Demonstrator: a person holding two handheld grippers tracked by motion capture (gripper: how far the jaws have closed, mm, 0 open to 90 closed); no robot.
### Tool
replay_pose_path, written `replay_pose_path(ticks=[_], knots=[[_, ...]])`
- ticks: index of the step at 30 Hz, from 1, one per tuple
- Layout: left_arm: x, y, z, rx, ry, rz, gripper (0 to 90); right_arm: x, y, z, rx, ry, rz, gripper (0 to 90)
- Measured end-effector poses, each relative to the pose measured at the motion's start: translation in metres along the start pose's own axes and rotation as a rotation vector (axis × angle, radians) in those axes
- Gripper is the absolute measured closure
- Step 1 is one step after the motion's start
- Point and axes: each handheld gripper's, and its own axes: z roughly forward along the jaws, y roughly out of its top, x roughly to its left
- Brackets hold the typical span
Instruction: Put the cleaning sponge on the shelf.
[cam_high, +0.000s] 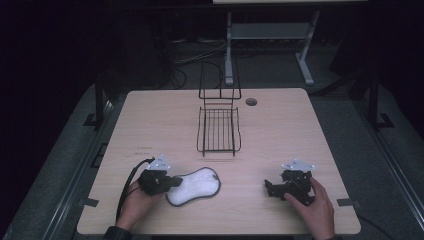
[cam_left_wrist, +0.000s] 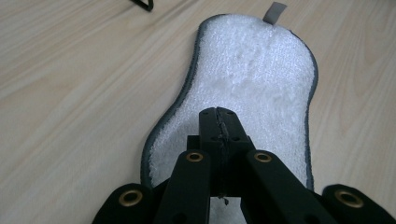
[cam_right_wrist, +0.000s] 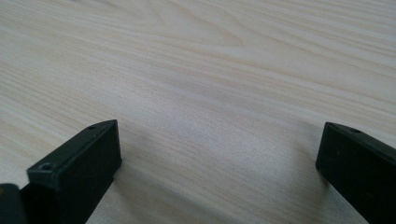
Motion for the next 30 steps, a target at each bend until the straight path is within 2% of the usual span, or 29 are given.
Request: replay_pose_path(ticks=[3,6,8,13,16,20,21,22,26,30], knots=[[-0.002,-0.008,-0.007,-0.005,0.0,-0.02,89.7,0.0,0.0,0.0,0.0,0.0,0.0,0.0],[-0.003,-0.013,-0.012,-0.002,0.005,-0.023,89.6,0.0,0.0,0.0,0.0,0.0,0.0,0.0],[-0.005,-0.021,-0.018,-0.013,0.007,-0.047,89.6,0.0,0.0,0.0,0.0,0.0,0.0,0.0],[-0.006,-0.024,-0.023,-0.01,0.011,-0.047,89.5,0.0,0.0,0.0,0.002,0.0,0.0,0.0],[-0.006,-0.021,-0.024,-0.026,0.013,-0.047,85.8,0.0,0.0,0.0,0.002,0.0,0.0,0.0],[-0.005,-0.016,-0.024,-0.054,0.01,-0.059,74.8,0.0,0.0,0.0,0.002,0.0,0.0,0.0],[-0.004,-0.015,-0.024,-0.06,0.003,-0.064,70.1,0.0,0.0,0.0,0.002,0.0,0.0,0.0],[-0.002,-0.012,-0.022,-0.068,-0.012,-0.078,59.9,0.0,0.0,0.0,0.002,0.0,0.001,0.0],[-0.001,-0.007,-0.017,-0.063,-0.013,-0.059,40.1,0.0,0.0,0.0,0.002,0.0,-0.001,0.0],[-0.001,-0.004,-0.009,-0.05,-0.022,-0.049,27.4,0.0,0.0,0.0,0.0,0.0,-0.001,0.0]])
